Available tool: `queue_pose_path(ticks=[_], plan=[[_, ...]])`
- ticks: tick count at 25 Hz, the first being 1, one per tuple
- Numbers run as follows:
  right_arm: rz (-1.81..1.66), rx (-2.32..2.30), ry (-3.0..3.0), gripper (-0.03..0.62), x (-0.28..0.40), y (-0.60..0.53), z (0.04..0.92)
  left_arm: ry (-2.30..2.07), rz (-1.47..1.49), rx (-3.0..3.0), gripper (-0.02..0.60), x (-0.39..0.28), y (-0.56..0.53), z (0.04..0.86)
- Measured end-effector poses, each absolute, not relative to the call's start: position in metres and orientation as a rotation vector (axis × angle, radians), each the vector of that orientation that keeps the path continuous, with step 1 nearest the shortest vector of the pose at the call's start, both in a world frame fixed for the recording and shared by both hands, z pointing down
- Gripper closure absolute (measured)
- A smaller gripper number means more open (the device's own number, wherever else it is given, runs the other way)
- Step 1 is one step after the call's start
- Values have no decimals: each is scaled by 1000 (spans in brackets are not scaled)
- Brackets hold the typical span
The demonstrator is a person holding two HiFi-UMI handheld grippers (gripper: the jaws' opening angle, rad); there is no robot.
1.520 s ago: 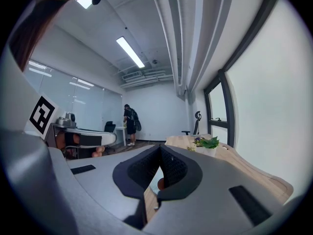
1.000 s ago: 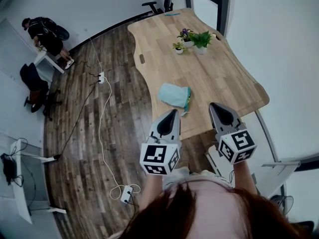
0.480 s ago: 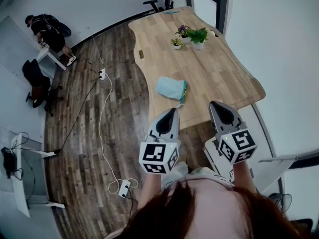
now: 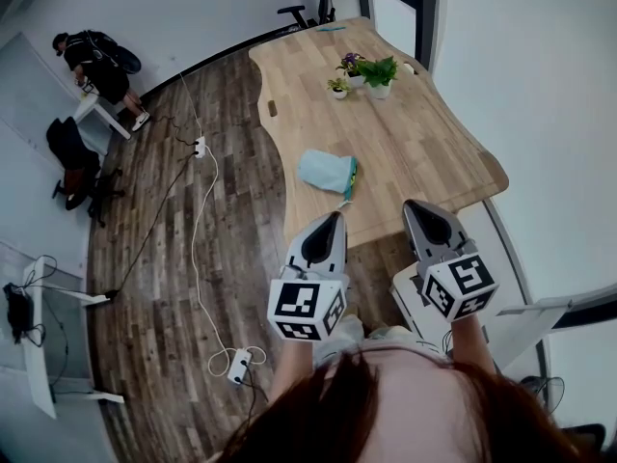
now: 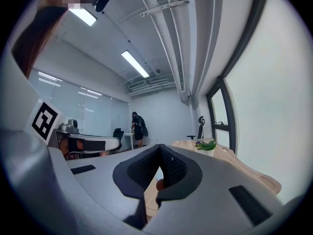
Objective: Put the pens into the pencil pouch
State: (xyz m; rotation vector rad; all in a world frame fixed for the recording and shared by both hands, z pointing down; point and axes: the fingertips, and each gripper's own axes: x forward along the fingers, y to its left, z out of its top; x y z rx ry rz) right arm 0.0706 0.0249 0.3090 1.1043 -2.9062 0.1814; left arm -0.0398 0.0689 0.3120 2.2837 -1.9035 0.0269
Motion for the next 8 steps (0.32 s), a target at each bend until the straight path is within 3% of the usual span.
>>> queue_pose_path(ticks=[8], plan=[[253,1089,-2935,594,80,27,309,-1894,18,2280,579,-27,70,312]])
